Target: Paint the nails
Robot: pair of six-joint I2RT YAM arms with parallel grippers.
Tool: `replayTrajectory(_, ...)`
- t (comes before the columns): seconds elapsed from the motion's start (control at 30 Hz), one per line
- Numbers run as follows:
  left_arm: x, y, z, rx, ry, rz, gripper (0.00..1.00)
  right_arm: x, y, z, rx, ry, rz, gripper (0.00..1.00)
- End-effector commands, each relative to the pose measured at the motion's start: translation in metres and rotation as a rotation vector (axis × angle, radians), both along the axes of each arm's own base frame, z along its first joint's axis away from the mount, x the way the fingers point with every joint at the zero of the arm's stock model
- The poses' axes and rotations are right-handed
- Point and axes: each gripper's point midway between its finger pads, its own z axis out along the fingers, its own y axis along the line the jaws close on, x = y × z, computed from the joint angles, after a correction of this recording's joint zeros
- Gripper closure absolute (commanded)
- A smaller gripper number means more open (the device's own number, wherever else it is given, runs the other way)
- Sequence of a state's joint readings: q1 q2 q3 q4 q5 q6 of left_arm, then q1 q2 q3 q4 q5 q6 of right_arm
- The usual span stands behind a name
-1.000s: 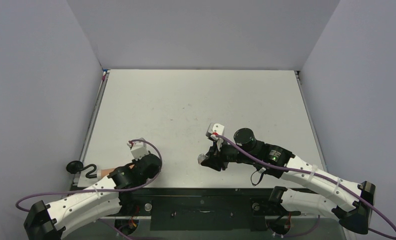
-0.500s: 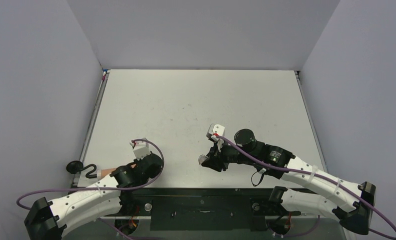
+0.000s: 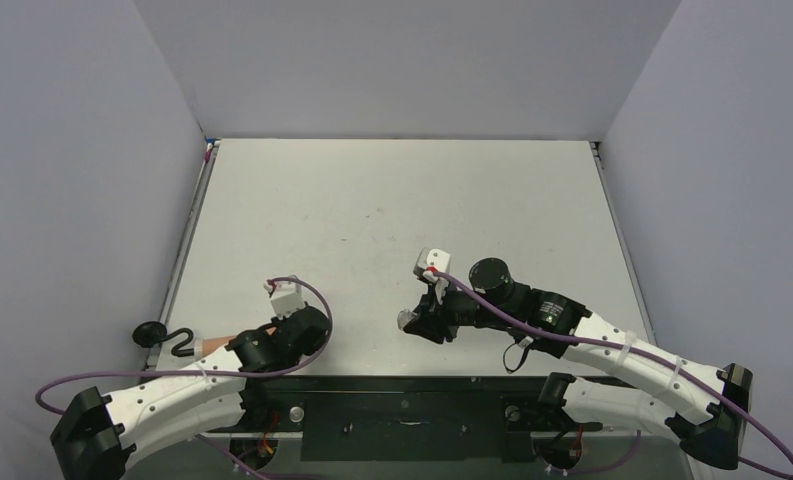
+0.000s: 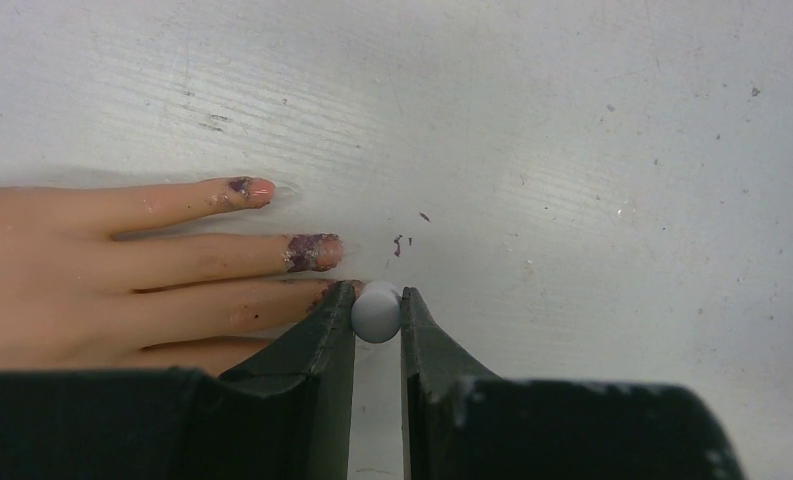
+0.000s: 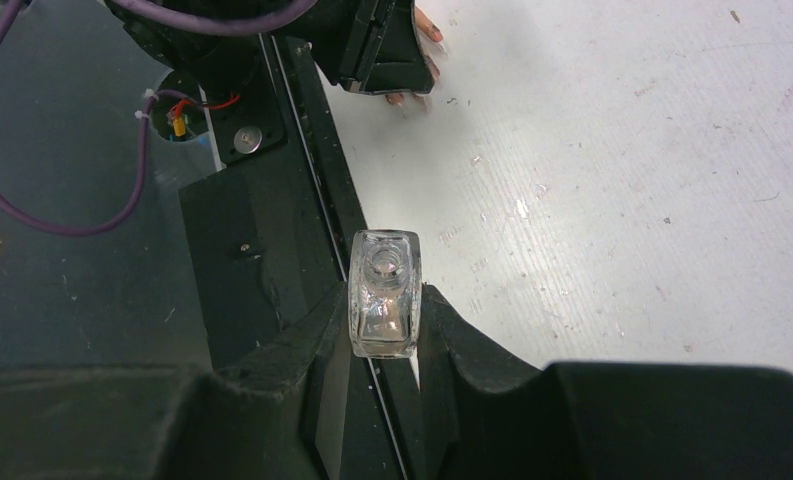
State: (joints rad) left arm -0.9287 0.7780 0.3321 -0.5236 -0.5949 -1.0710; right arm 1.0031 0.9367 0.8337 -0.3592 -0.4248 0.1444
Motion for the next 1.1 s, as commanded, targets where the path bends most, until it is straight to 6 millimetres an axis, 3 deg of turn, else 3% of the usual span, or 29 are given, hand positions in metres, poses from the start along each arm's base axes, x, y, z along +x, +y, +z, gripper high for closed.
replayTrajectory(0.0,0.0051,-0.0003,0.0152,-0.020,-0.039,0.023,1.00,0.0023,0.0037,0.0206,0.066,-0.041,-0.003,1.00)
replayTrajectory(1.07,0.0012,0.0070,0.0178,-0.032,-0.051,0.072,1.00,0.0006,-0.0006,0.0188,0.065,-0.036,-0.010,1.00)
